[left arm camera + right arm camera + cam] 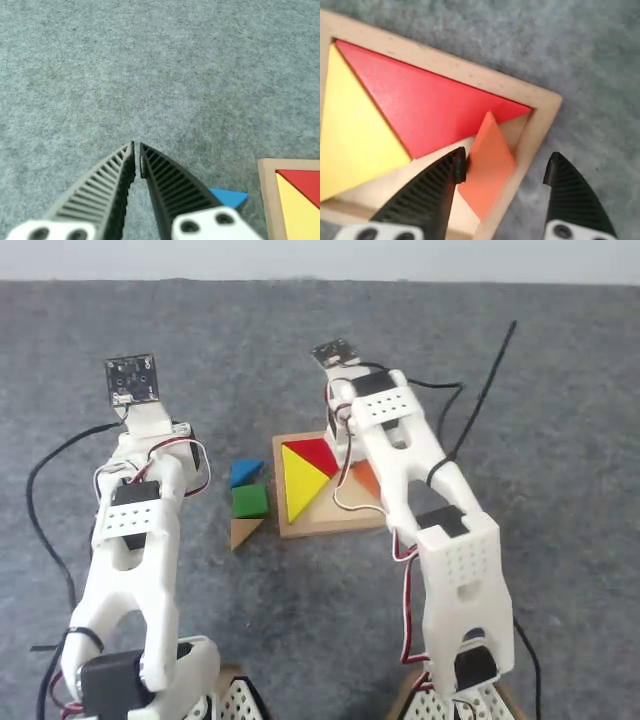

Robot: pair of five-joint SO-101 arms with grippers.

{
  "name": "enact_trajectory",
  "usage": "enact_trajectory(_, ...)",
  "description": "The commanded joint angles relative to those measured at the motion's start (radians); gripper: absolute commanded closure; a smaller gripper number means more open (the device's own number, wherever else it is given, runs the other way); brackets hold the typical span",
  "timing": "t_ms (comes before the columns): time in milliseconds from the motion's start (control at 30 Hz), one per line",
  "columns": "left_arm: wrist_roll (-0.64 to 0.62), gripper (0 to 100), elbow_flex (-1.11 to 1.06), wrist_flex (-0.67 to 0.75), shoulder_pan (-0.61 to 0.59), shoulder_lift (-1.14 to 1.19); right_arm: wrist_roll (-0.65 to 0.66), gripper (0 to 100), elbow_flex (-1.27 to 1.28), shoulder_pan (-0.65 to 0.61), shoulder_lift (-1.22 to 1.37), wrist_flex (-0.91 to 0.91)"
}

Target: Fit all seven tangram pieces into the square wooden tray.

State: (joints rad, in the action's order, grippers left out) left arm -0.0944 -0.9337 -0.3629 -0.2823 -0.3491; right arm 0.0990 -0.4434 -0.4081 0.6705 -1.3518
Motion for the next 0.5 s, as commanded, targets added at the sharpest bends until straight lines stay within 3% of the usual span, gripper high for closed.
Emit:
enact_trajectory(0,-0.009,98,0.015,0.021,0.005,-0.037,0.017,73.9,-0.04,0.045,-0.12,-0.047)
enact_trajectory(467,-0.009,98,0.015,0.021,0.006,-0.037,0.044,73.9,-0.038,0.111,-0.159,-0.096)
